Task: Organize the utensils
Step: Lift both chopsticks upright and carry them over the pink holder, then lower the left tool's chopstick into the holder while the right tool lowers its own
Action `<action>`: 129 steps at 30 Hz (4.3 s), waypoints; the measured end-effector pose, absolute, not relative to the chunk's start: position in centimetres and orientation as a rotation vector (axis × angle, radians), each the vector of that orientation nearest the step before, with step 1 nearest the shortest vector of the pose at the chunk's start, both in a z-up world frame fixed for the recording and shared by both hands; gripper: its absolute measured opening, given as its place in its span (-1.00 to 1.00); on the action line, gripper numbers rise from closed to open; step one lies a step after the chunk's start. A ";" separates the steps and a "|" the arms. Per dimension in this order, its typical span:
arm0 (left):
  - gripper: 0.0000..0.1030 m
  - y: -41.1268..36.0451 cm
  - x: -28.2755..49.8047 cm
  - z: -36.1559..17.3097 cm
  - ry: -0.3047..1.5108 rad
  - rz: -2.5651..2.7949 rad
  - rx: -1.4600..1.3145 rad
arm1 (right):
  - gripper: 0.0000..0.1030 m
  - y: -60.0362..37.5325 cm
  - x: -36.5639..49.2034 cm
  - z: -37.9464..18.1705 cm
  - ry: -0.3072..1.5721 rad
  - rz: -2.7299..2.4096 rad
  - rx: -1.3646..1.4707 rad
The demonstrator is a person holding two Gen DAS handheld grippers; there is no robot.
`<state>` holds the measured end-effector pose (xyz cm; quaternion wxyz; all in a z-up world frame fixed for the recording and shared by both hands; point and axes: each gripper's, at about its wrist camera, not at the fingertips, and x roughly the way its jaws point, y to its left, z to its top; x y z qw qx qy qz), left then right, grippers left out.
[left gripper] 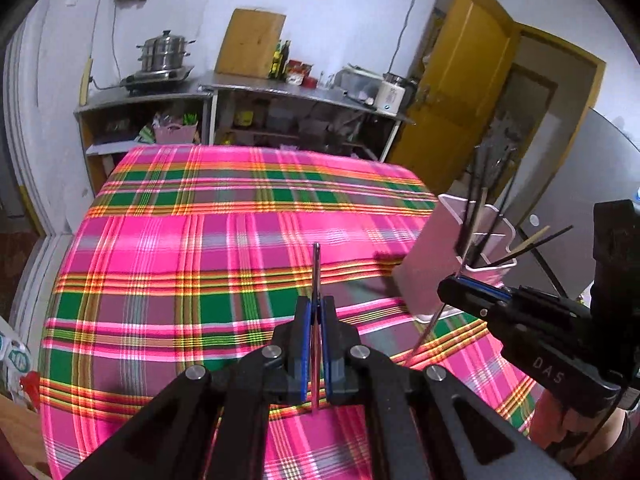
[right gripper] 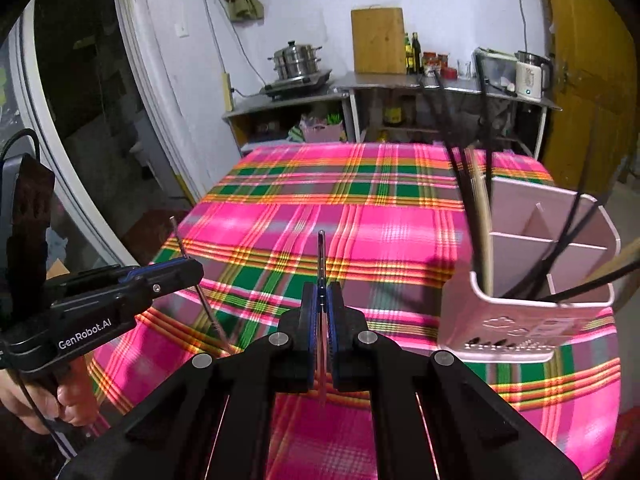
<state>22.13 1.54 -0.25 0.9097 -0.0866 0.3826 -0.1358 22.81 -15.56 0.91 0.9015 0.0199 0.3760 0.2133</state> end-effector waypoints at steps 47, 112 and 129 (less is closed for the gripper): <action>-0.92 -9.3 20.7 3.1 0.776 -0.524 -0.109 | -0.90 -25.4 17.5 4.4 0.699 0.281 0.146; -0.60 -15.0 28.9 4.6 0.696 -0.564 -0.030 | -0.51 -28.9 25.2 6.9 0.602 0.174 0.107; -0.39 -12.6 23.5 6.2 0.633 -0.533 -0.038 | -0.50 -28.7 19.8 8.2 0.564 0.160 0.097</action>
